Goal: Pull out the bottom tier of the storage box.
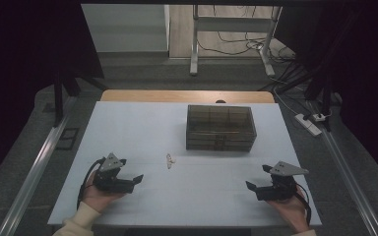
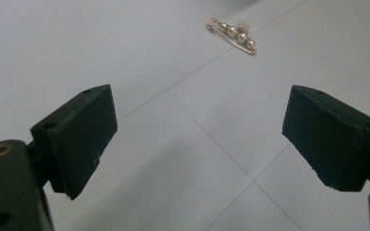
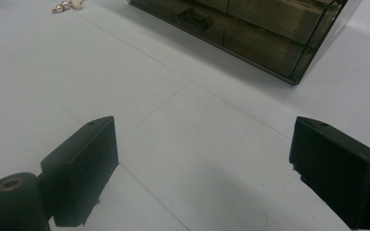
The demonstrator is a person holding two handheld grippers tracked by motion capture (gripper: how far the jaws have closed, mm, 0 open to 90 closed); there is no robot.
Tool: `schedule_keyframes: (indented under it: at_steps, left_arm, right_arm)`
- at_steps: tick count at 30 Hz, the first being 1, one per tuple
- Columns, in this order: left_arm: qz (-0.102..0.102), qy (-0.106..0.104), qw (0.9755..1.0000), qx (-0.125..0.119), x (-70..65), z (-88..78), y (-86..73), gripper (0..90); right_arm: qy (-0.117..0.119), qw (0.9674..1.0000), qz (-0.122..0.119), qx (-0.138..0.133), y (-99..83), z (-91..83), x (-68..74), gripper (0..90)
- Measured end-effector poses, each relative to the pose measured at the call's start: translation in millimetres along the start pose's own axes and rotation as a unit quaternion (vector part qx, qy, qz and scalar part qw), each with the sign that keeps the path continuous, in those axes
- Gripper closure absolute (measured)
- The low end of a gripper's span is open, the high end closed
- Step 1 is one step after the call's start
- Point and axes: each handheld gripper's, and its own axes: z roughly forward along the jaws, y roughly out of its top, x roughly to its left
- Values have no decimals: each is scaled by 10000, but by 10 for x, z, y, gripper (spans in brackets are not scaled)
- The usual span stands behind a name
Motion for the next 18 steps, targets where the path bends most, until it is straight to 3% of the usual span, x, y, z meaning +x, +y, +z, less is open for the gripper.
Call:
schedule_keyframes:
  at_steps: [6, 18]
  left_arm:
    - [-75, 44, 10000, 38, 37, 28, -16, 115]
    - [-8, 12, 10000, -10, 26, 32, -12, 116]
  right_arm:
    - [-25, 10000, 60, 5, -9, -5, -12, 97]
    - [-73, 9999, 112, -71, 2, -16, 19, 113]
